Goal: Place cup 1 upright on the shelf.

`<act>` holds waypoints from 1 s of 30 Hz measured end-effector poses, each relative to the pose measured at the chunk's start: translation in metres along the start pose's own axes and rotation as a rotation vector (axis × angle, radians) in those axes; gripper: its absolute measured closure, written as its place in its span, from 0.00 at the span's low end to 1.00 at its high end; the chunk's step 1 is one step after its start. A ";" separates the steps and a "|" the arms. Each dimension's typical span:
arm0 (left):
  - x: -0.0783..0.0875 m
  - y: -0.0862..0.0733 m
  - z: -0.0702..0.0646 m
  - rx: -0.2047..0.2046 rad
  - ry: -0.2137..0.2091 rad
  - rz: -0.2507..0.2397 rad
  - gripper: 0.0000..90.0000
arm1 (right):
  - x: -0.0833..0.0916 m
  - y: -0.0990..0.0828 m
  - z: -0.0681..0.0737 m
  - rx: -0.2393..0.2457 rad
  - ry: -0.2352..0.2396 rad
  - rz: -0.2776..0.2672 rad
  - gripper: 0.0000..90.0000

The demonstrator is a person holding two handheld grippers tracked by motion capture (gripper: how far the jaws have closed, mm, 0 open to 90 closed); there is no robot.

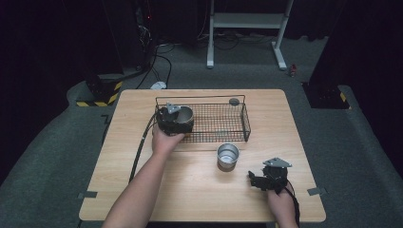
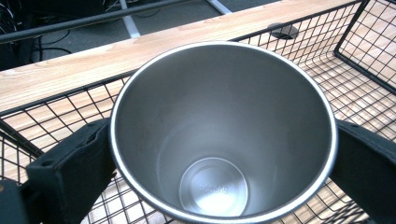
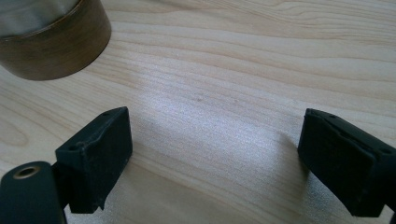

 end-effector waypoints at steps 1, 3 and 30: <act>0.001 0.001 0.000 0.005 0.003 -0.003 0.01 | 0.000 0.000 0.000 0.000 0.000 0.000 0.11; 0.002 0.002 0.001 0.003 -0.003 -0.006 0.01 | 0.000 0.000 0.000 0.000 0.000 0.000 0.11; 0.049 -0.005 0.007 0.029 -0.016 -0.026 0.00 | 0.000 0.000 0.000 0.000 0.000 0.000 0.11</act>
Point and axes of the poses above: each handheld gripper's, and its own axes: x roughly backward along the jaws, y roughly out of its top, z roughly to its left, the point moved 8 cm from there along -x, roughly forward along the jaws, and after that the axes turned 12 degrees about -z, right-handed, at the moved point
